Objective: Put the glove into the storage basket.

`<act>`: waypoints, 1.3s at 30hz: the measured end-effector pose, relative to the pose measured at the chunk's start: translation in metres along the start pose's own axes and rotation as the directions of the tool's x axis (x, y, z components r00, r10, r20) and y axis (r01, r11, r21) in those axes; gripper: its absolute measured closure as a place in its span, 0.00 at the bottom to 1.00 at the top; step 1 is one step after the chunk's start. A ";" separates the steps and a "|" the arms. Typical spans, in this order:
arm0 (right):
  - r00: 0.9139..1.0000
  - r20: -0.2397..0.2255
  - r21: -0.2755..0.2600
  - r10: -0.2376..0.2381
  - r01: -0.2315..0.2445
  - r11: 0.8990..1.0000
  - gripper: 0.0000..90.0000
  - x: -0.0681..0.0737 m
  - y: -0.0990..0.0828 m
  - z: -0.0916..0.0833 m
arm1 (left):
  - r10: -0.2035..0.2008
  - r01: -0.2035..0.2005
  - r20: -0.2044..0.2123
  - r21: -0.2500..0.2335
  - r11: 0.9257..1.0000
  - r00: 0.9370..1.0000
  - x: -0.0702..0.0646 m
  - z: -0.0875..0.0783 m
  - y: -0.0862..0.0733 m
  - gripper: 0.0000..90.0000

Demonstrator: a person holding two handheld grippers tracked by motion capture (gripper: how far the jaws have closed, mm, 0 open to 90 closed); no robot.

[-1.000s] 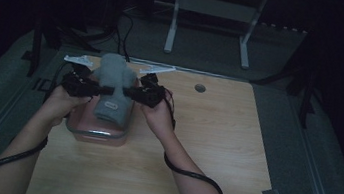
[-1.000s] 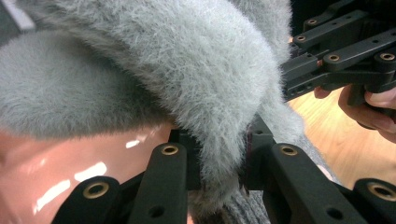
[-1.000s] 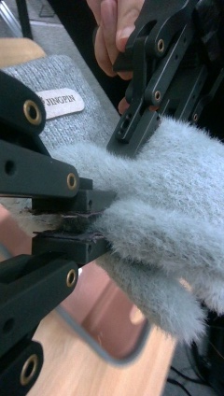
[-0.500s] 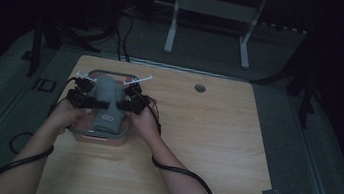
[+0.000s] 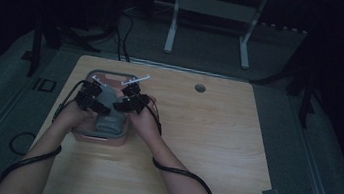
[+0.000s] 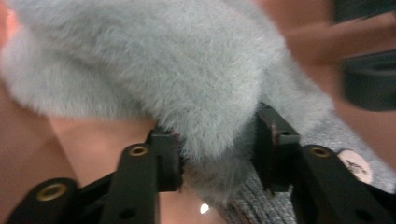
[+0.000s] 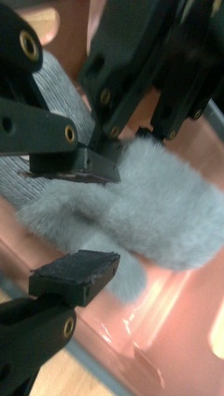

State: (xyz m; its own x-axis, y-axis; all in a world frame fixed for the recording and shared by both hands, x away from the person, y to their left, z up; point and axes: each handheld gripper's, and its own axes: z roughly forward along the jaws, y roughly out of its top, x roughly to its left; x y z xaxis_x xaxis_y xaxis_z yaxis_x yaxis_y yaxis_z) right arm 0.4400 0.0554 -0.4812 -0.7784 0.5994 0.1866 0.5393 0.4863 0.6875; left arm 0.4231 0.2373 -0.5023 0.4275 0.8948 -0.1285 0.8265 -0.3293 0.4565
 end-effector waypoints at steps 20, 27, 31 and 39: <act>0.996 -0.073 -0.038 -0.052 0.049 0.998 0.17 -0.022 -0.024 -0.069 | 0.041 -0.044 -0.017 -0.237 0.970 0.999 -0.021 -0.040 -0.008 0.24; 0.995 -0.031 -0.073 -0.098 0.095 0.993 0.17 -0.036 -0.048 -0.090 | 0.116 -0.106 0.017 -0.298 0.949 0.993 -0.053 -0.053 -0.015 0.24; 0.992 -0.008 -0.072 -0.124 0.123 0.990 0.17 -0.042 -0.063 -0.101 | 0.169 -0.146 0.040 -0.332 0.932 0.985 -0.073 -0.059 -0.016 0.24; 0.992 -0.005 -0.083 -0.126 0.125 0.989 0.17 -0.054 -0.089 -0.125 | 0.270 -0.228 0.075 -0.352 0.908 0.960 -0.114 -0.060 -0.015 0.24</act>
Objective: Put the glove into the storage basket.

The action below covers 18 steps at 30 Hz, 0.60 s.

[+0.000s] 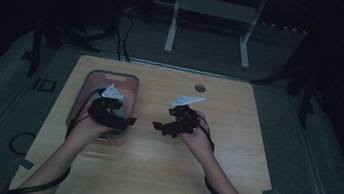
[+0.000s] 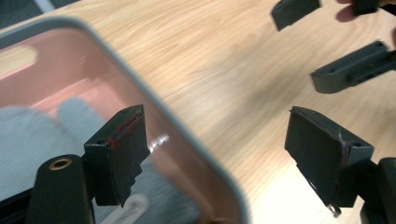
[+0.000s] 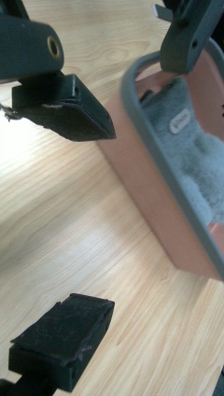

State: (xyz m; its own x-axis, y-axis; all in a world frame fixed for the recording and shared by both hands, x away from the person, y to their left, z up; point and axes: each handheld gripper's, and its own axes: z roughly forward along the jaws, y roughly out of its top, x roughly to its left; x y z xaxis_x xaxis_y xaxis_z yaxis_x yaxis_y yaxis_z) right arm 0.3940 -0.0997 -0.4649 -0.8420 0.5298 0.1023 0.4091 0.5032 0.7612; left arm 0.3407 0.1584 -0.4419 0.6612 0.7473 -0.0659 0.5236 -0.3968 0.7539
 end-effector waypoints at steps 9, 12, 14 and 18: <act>1.000 -0.001 -0.007 -0.015 0.015 1.000 0.17 -0.003 -0.028 -0.025 | 0.094 -0.094 0.082 -0.010 0.996 0.992 -0.041 0.016 0.005 0.24; 1.000 0.006 -0.004 -0.014 0.014 1.000 0.17 -0.005 -0.037 -0.030 | 0.104 -0.102 0.106 -0.023 0.994 0.989 -0.051 0.022 0.004 0.24; 1.000 0.009 -0.002 -0.014 0.014 1.000 0.17 -0.007 -0.044 -0.034 | 0.108 -0.105 0.123 -0.036 0.994 0.986 -0.056 0.027 0.001 0.24; 1.000 0.011 -0.001 -0.013 0.013 1.000 0.17 -0.011 -0.060 -0.039 | 0.125 -0.118 0.138 -0.057 0.991 0.982 -0.067 0.037 -0.006 0.22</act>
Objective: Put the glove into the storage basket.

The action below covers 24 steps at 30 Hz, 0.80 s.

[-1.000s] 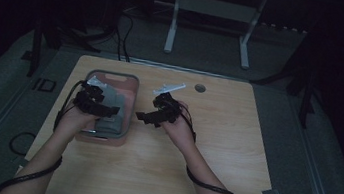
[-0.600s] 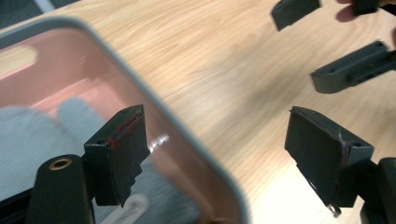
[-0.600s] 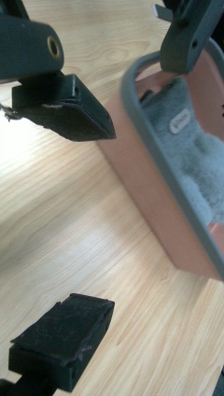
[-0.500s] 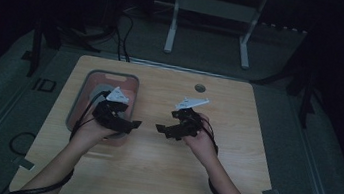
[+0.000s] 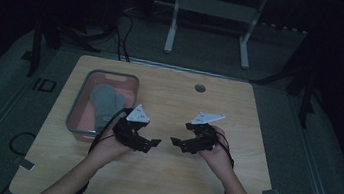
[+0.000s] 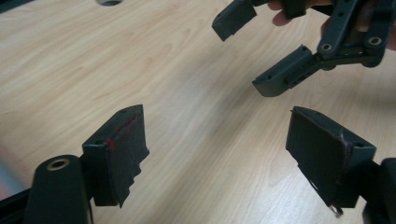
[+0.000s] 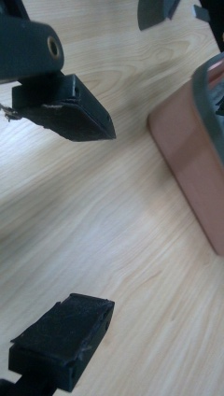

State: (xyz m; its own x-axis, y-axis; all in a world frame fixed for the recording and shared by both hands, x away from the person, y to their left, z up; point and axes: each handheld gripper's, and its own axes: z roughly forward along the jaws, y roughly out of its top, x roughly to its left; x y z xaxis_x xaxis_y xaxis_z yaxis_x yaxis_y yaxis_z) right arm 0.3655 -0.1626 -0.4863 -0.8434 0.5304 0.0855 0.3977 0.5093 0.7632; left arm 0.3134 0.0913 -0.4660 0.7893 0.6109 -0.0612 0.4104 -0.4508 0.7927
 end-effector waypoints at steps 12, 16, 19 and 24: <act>0.999 -0.026 0.034 -0.032 0.033 0.999 0.17 -0.003 -0.049 -0.005 | 0.000 -0.001 0.079 0.007 1.000 0.997 -0.018 0.038 -0.026 0.20; 0.998 -0.047 0.046 -0.038 0.041 0.998 0.17 -0.004 -0.063 -0.008 | -0.007 0.005 0.100 0.012 1.000 0.995 -0.023 0.046 -0.032 0.17; 0.997 -0.057 0.055 -0.051 0.054 0.997 0.17 -0.003 -0.074 -0.010 | -0.019 0.016 0.128 0.024 1.000 0.992 -0.027 0.053 -0.036 0.12; 0.997 -0.058 0.053 -0.050 0.053 0.997 0.17 -0.002 -0.086 -0.015 | -0.012 0.005 0.135 0.045 0.999 0.991 -0.033 0.061 -0.042 0.06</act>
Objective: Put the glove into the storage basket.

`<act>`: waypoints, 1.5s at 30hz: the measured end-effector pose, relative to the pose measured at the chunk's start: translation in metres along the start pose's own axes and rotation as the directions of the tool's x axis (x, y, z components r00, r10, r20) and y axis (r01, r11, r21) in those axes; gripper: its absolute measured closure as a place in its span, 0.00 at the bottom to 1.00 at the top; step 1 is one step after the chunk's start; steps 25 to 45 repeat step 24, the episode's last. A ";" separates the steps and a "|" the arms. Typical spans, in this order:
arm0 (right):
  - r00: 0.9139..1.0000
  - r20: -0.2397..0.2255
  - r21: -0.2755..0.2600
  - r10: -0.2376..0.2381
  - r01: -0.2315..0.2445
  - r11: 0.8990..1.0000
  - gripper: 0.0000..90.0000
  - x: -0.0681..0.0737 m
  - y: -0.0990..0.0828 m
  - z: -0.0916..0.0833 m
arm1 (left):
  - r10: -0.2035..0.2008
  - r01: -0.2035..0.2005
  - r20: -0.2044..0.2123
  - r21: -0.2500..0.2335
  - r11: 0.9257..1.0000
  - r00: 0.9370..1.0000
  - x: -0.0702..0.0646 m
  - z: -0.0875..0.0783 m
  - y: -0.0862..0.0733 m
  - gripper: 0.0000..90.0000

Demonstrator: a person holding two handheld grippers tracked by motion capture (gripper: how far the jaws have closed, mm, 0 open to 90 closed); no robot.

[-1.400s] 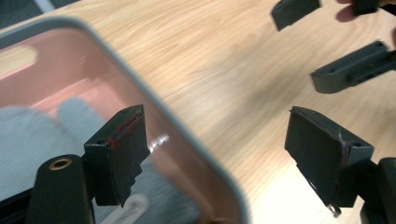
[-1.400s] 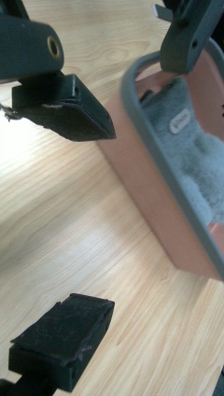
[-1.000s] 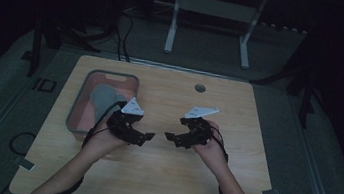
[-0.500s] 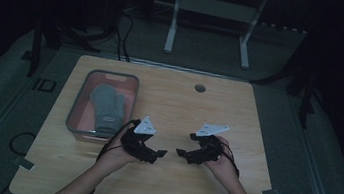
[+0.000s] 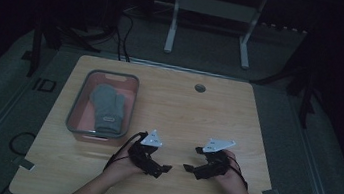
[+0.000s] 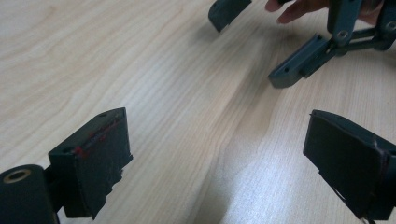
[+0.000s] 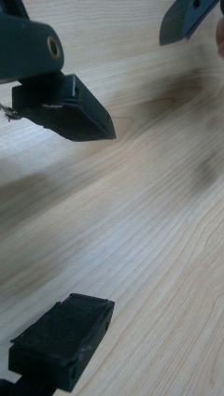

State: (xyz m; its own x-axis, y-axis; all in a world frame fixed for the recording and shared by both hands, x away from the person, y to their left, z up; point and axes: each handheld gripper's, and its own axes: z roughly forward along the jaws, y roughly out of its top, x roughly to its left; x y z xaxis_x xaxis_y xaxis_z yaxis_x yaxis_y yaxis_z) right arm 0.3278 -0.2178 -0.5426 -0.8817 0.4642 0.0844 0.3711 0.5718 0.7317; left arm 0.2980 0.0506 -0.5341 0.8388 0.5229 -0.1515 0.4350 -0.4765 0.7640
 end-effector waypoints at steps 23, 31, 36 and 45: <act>0.998 0.053 -0.033 0.045 -0.044 0.998 0.17 -0.005 -0.047 -0.033 | 0.016 -0.016 0.001 0.026 1.000 1.000 -0.005 0.010 -0.020 0.04; 0.998 0.053 -0.036 0.046 -0.044 0.998 0.17 -0.005 -0.048 -0.033 | 0.017 -0.017 0.003 0.026 1.000 1.000 -0.005 0.010 -0.020 0.04; 0.998 0.053 -0.036 0.046 -0.044 0.998 0.17 -0.005 -0.048 -0.033 | 0.017 -0.017 0.003 0.026 1.000 1.000 -0.005 0.010 -0.020 0.04; 0.998 0.053 -0.036 0.046 -0.044 0.998 0.17 -0.005 -0.048 -0.033 | 0.017 -0.017 0.003 0.026 1.000 1.000 -0.005 0.010 -0.020 0.04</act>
